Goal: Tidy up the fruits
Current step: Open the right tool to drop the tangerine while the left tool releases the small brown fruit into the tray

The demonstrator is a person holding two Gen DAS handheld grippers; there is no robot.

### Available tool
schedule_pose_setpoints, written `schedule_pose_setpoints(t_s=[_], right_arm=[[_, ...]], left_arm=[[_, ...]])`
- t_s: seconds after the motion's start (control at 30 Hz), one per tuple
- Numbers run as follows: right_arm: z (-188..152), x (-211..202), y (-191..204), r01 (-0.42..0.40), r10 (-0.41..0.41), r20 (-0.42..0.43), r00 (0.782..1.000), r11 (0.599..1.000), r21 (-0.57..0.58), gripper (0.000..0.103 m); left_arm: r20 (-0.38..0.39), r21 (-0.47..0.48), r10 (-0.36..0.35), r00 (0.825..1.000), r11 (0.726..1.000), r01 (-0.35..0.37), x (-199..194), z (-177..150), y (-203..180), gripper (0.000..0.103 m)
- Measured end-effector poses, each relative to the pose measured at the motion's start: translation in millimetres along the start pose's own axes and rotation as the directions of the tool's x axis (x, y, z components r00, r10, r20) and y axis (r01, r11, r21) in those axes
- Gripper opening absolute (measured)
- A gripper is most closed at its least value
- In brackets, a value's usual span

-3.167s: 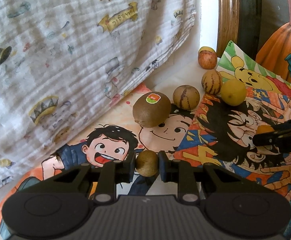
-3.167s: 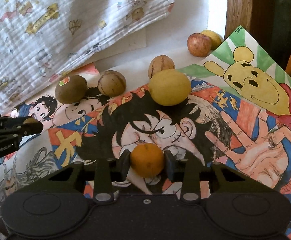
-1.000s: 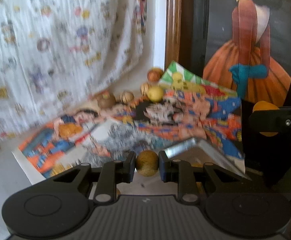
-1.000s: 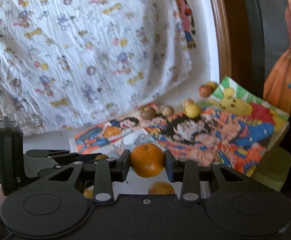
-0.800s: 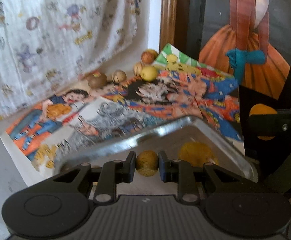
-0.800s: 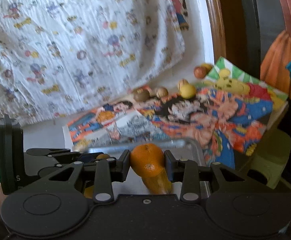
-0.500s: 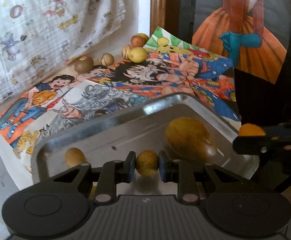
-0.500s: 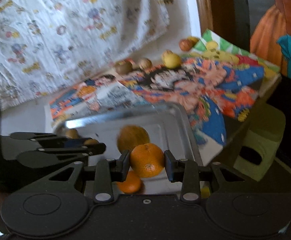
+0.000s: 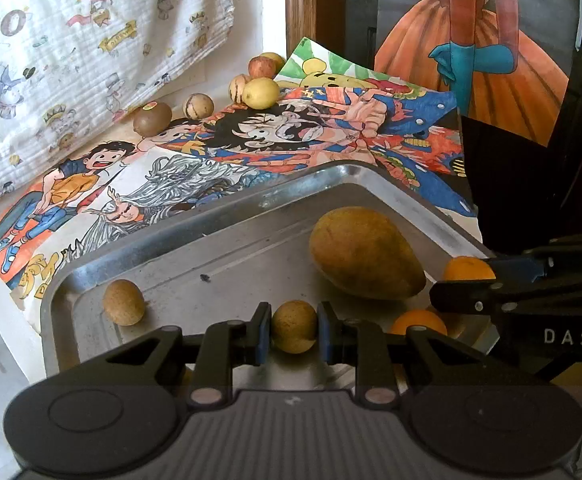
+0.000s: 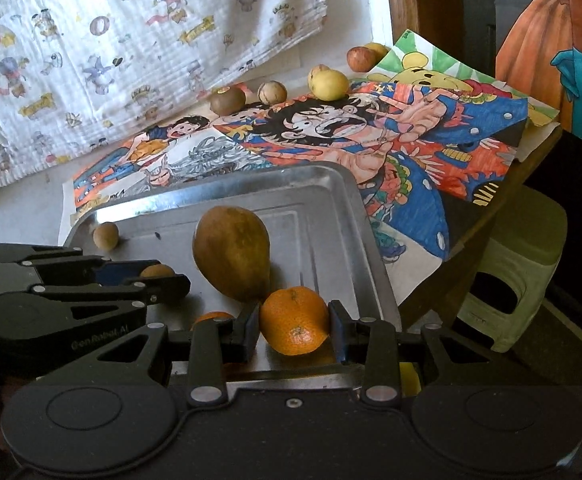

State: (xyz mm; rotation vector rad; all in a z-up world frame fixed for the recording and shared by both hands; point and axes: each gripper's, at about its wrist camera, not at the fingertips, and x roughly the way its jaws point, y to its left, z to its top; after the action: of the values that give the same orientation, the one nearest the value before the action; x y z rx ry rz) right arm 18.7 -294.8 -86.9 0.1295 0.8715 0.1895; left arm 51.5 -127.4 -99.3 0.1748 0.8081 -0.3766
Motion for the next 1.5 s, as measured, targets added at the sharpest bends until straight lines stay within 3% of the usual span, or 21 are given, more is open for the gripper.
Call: schedule_pose_setpoints(t_s=[0.27,0.33,0.6,0.77,0.87,0.93,1.03,1.13,1.27,1.5], right_arm=[[-4,5,-1,-0.007,0.007,-0.016,1.0,1.0,0.007,0.04],[-5,5,-1,-0.007,0.007,-0.013,1.0,1.0,0.014,0.046],[-2,2,-3,-0.002,0.002,-0.003,1.0,1.0,0.014,0.052],[0,-2,-2,0.001,-0.001,0.005,1.0,1.0,0.013,0.055],[0,-6,-1,-0.002,0.002,0.016,1.0,1.0,0.013,0.063],[2,-9,0,-0.006,0.005,0.023,1.0,1.0,0.013,0.074],[6,-16,3,-0.008,0.008,0.04,0.999,1.0,0.007,0.078],[9,-22,6,-0.01,0.01,0.055,0.998,1.0,0.001,0.089],[11,-27,9,-0.01,0.011,0.07,0.997,1.0,-0.001,0.095],[20,-40,17,-0.026,0.027,0.102,0.994,1.0,-0.004,0.102]], left_arm=[[-0.002,-0.006,-0.004,1.0,1.0,0.004,0,1,0,0.027],[-0.002,-0.009,-0.004,1.0,1.0,0.004,0,1,1,0.027],[0.005,-0.023,-0.005,1.0,1.0,0.005,-3,2,4,0.031],[0.02,-0.043,0.003,1.0,0.999,-0.002,-7,5,9,0.045],[0.039,-0.058,0.015,0.999,0.998,-0.012,-13,8,12,0.064],[0.051,-0.069,0.024,0.998,0.997,-0.02,-17,11,15,0.071],[0.065,-0.078,0.028,0.998,0.997,-0.023,-21,15,18,0.073],[0.077,-0.098,0.036,0.996,0.995,-0.029,-25,18,23,0.085],[0.1,-0.128,0.06,0.993,0.991,-0.047,-32,22,32,0.099],[0.13,-0.181,0.074,0.989,0.982,-0.05,-44,27,50,0.102]])
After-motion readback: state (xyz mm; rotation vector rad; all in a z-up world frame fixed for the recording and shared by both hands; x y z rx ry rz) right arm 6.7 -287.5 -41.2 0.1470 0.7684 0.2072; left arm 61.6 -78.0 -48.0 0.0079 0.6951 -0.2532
